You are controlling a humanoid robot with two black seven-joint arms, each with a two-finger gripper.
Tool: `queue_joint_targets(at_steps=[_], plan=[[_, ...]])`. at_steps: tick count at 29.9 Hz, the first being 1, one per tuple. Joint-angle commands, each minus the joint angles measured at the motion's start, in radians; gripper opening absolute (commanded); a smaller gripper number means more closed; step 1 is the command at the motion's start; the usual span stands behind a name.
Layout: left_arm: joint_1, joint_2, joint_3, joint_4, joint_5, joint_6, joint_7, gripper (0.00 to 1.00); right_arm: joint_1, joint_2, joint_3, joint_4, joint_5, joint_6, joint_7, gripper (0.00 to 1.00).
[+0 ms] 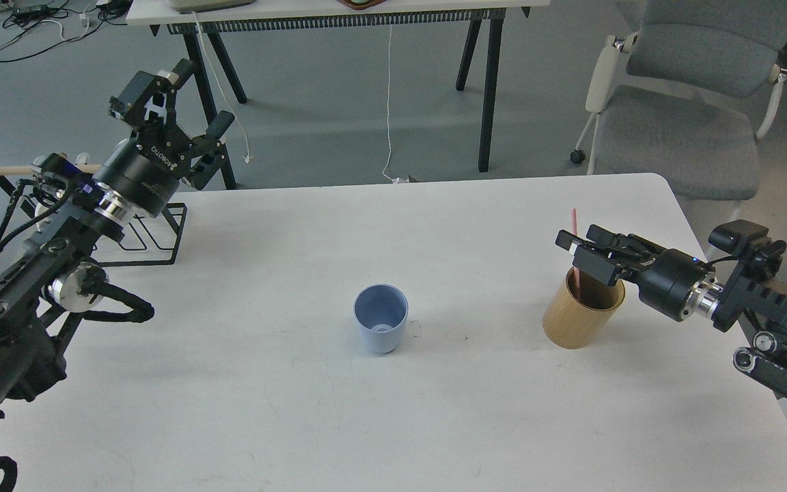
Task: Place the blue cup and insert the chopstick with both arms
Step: 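Grasp the pink stick in the tan cup with the right gripper and lift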
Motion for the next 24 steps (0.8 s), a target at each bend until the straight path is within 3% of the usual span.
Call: queue_joint_targets(at_steps=[1, 5, 12, 18, 24], plan=[[0.005, -0.015, 0.0, 0.016, 0.002, 0.0, 0.0, 0.92, 0.025, 0.027, -0.026, -0.021, -0.001, -0.001, 0.0, 0.55], [0.005, -0.015, 0.0, 0.018, 0.003, 0.0, 0.0, 0.92, 0.034, 0.03, -0.029, -0.03, -0.001, -0.001, 0.0, 0.35], [0.005, -0.016, 0.0, 0.018, 0.003, 0.0, 0.0, 0.92, 0.048, 0.028, -0.031, -0.03, -0.034, -0.003, 0.0, 0.26], [0.005, -0.016, 0.0, 0.018, 0.003, 0.0, 0.0, 0.92, 0.05, 0.012, -0.031, -0.023, -0.071, -0.004, 0.0, 0.1], [0.005, -0.016, 0.0, 0.018, 0.003, 0.0, 0.0, 0.92, 0.079, -0.06, -0.029, 0.026, -0.071, -0.004, 0.0, 0.03]])
